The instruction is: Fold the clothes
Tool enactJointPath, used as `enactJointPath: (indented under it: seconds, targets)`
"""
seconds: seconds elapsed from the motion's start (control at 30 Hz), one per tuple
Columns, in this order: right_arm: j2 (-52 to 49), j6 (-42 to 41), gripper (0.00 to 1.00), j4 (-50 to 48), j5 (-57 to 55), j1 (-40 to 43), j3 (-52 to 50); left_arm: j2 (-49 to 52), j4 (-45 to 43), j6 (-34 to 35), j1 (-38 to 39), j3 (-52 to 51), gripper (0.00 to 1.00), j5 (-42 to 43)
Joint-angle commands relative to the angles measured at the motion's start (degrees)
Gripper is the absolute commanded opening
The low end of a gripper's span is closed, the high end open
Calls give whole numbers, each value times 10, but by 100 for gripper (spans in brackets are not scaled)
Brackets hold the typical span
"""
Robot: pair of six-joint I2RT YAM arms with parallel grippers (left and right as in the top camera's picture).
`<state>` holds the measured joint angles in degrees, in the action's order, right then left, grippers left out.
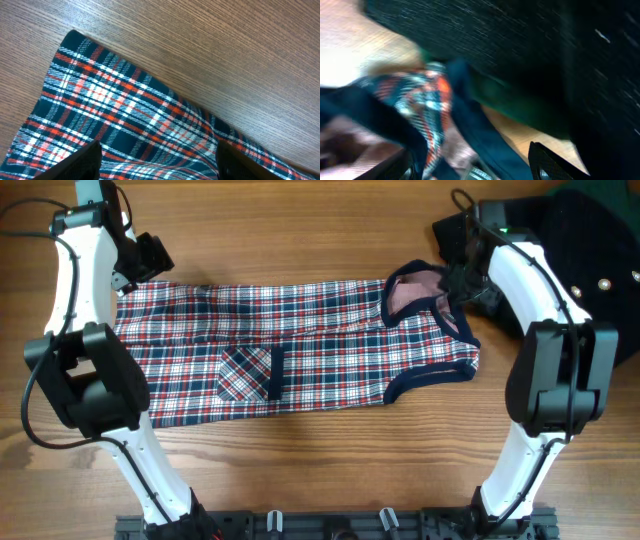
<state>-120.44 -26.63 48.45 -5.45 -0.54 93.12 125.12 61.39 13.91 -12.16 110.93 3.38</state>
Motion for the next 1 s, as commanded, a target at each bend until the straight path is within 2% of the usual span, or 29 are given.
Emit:
enactJointPath:
  seconds: [0.0, 0.07, 0.2, 0.37, 0.6, 0.73, 0.83, 0.9, 0.93, 0.97]
  targets:
    - [14, 75, 70, -47, 58, -12, 0, 9, -2, -2, -1, -4, 73, 7]
    - [14, 110, 76, -81, 87, -12, 0, 9, -2, -2, -1, -4, 73, 7]
    - [16, 114, 98, -83, 97, -12, 13, 9, -2, -2, -1, -4, 74, 1]
    - [74, 148, 100, -36, 129, -12, 27, 6, 19, -2, -9, -3, 66, 14]
    - [132, 162, 100, 21, 216, -13, 26, -41, 54, -1, -9, -4, 72, 15]
    - [132, 195, 100, 45, 225, -40, 26, -46, 72, -1, -9, -4, 70, 16]
    - [132, 226, 100, 43, 223, -83, 26, -46, 79, -1, -8, -4, 59, 33]
    - [130, 256, 99, 32, 222, -110, 26, -46, 87, -2, -7, -4, 44, 66]
    - [130, 266, 94, 14, 215, -128, 21, -44, 93, -2, -3, -4, 34, 65]
    - [130, 264, 82, -1, 204, -139, 14, -43, 96, -2, 0, -4, 22, 57]
